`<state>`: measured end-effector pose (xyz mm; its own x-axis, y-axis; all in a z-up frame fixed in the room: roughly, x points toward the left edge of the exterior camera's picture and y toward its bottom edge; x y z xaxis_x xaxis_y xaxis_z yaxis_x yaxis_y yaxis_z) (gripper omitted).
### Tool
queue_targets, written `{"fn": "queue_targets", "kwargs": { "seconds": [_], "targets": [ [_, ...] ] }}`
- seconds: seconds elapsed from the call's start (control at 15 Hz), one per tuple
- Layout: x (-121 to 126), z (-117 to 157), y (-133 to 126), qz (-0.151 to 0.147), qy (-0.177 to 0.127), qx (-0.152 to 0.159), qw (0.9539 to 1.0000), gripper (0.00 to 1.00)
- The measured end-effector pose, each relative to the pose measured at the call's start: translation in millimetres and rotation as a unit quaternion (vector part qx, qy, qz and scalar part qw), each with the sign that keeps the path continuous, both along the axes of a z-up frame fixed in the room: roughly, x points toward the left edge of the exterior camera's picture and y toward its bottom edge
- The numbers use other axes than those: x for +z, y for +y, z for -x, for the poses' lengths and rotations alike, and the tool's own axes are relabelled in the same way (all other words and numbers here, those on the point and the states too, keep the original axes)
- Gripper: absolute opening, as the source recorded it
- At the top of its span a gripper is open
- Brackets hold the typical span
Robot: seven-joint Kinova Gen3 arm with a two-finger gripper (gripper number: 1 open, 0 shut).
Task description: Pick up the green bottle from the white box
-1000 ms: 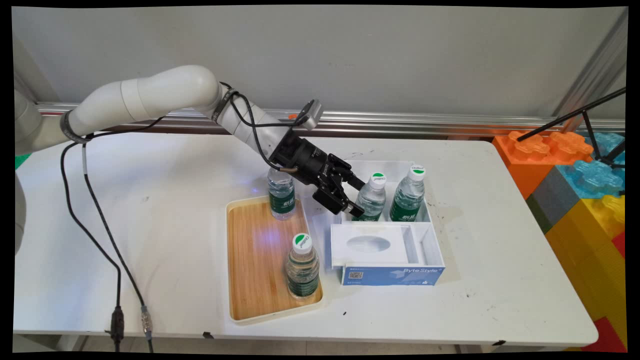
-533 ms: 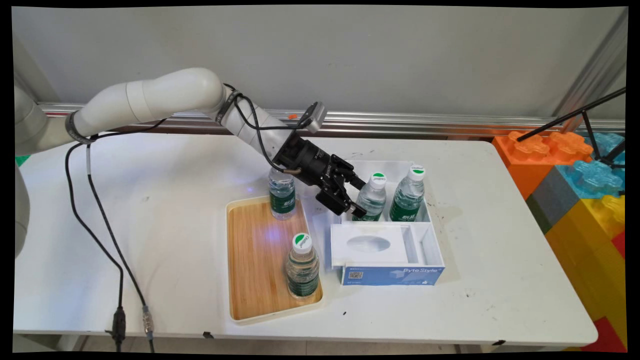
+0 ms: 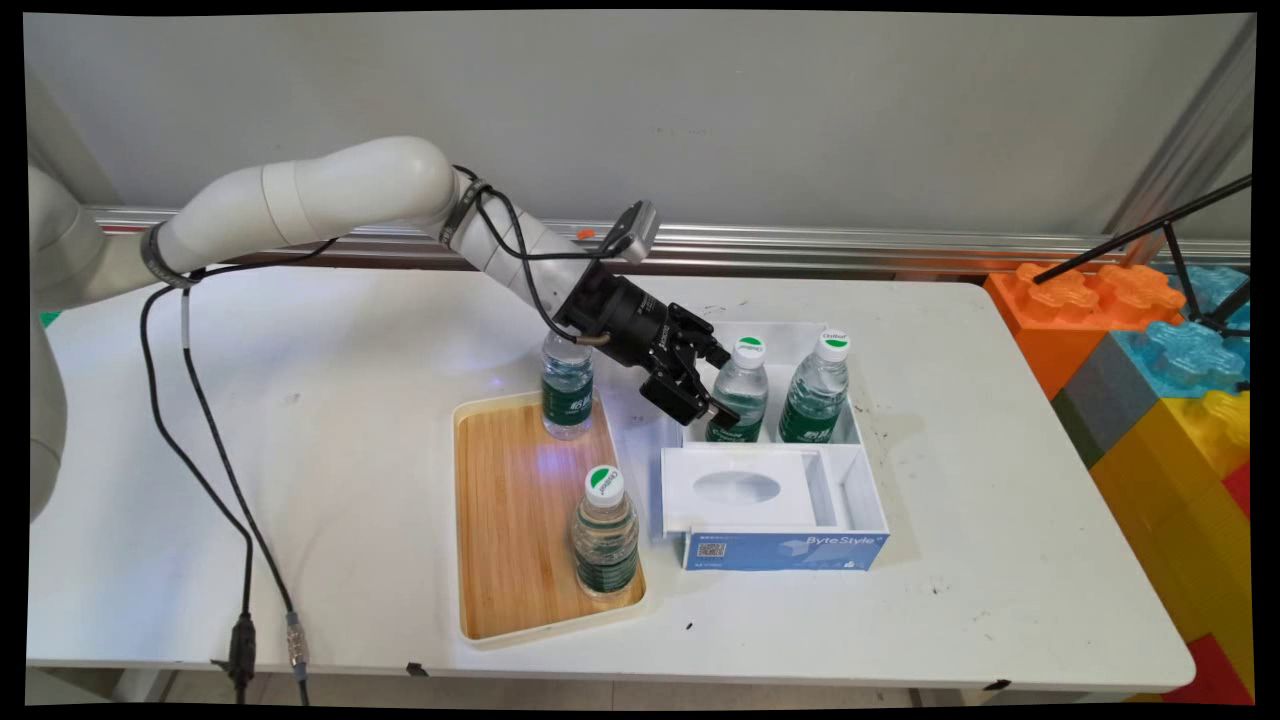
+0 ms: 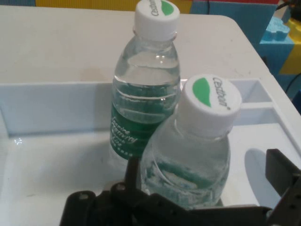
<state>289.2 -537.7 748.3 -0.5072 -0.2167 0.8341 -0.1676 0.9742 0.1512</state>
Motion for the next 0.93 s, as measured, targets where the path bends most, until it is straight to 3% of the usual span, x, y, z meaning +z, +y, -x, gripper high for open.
{"fn": "queue_targets", "kwargs": {
  "seconds": [0.93],
  "targets": [
    [1.8, 5.6, -5.1, 0.013, 0.001, 0.000, 0.9999, 1.00]
  ]
}}
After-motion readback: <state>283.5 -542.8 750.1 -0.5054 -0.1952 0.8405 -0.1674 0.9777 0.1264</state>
